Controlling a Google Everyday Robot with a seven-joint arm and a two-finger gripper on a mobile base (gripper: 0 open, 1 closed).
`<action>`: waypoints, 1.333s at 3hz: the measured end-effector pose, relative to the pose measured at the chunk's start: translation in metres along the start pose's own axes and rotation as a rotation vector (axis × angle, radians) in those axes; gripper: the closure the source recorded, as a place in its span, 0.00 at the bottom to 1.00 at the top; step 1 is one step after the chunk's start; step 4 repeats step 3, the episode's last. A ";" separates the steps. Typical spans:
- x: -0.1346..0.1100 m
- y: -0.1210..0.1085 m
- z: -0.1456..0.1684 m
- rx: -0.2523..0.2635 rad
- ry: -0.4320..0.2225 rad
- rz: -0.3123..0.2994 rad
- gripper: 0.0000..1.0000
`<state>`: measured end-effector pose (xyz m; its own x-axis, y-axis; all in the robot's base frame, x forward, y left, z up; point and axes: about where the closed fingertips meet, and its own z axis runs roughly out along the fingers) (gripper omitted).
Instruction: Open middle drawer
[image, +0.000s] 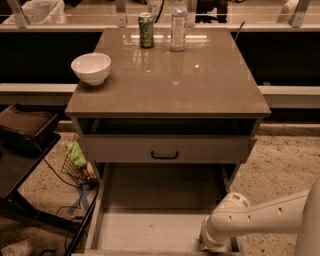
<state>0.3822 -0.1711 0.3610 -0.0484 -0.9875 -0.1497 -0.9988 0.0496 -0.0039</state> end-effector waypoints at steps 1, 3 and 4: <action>0.000 0.001 0.001 -0.002 0.000 0.000 0.06; 0.000 0.000 0.001 -0.003 0.000 0.000 0.00; 0.000 0.000 0.001 -0.003 0.000 0.000 0.00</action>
Offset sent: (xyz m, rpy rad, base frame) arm -0.0007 0.0001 -0.0006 0.0002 0.0017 0.0004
